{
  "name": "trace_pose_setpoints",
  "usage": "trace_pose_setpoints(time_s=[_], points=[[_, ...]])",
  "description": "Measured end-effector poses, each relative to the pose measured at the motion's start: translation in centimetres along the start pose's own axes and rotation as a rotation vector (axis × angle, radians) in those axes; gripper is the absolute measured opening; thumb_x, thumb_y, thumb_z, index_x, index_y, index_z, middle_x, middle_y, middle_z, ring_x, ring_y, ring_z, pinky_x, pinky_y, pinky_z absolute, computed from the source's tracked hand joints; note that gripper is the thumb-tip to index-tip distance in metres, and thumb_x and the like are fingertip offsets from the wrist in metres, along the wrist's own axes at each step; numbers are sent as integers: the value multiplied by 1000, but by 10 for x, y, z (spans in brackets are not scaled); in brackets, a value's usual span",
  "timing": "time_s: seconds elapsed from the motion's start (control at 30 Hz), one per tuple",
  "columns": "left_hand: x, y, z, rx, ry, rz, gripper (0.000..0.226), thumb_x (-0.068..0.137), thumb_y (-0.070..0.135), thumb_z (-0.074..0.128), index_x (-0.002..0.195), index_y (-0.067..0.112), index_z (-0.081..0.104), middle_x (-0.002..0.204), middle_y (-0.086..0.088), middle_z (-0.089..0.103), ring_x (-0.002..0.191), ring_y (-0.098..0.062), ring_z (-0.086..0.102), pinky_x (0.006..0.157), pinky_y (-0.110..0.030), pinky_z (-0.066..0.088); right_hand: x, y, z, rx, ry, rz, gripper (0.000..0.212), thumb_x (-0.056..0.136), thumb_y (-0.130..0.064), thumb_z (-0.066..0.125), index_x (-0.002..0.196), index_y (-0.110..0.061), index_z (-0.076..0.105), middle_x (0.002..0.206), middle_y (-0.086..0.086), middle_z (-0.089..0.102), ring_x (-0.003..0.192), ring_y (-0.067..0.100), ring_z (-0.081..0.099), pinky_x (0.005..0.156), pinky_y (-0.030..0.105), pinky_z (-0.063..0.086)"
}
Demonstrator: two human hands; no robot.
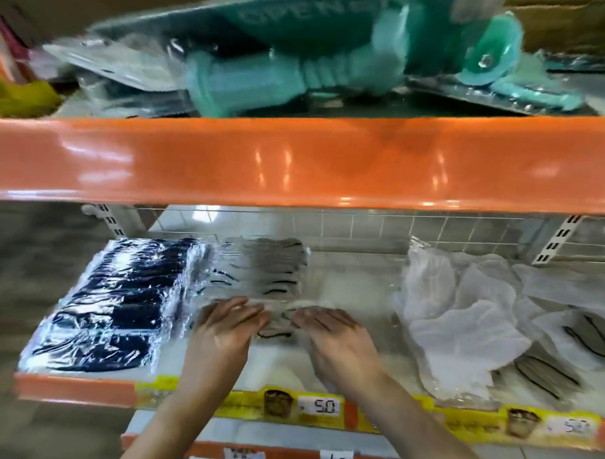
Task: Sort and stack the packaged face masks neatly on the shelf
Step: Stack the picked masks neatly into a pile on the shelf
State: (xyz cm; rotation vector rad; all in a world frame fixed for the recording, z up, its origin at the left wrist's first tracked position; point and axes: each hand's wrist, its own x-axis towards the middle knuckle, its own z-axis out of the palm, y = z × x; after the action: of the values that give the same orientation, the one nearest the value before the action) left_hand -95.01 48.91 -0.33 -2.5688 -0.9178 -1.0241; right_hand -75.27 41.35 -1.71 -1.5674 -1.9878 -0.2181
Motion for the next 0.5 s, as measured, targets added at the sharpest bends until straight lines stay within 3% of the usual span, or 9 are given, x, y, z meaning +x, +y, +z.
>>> trace_pose_setpoints(time_s=[0.13, 0.3, 0.4, 0.5], points=[[-11, -29, -2, 32, 40, -46, 31, 77, 12, 49, 81, 22, 78, 96, 4, 74, 97, -25, 66, 77, -36, 48, 14, -23, 18, -31, 58, -54, 53, 63, -8, 58, 113, -21, 70, 110, -7, 69, 99, 14, 63, 91, 24, 41], [-29, -52, 10, 54, -109, -112, 32, 71, 20, 46, 72, 32, 76, 93, 4, 72, 96, -26, 59, 72, -38, 50, 19, -33, 50, -50, -27, -29, 53, 51, -11, 83, 102, -23, 73, 107, -7, 69, 97, 15, 65, 80, 26, 53], [-37, -55, 16, 27, -222, -126, 21, 60, 20, 63, 72, 34, 74, 88, 11, 69, 93, -18, 53, 69, -31, 42, 15, -36, 62, -65, -104, -9, 54, 46, -14, 84, 97, -26, 73, 103, -14, 67, 93, 11, 62, 69, 23, 52], [-39, -56, 20, 16, -305, -175, 24, 55, 22, 66, 74, 34, 74, 85, 14, 66, 91, -16, 50, 69, -30, 30, 13, -37, 65, -93, -128, 27, 51, 44, -19, 84, 93, -30, 73, 96, -16, 66, 87, 9, 62, 65, 21, 50]])
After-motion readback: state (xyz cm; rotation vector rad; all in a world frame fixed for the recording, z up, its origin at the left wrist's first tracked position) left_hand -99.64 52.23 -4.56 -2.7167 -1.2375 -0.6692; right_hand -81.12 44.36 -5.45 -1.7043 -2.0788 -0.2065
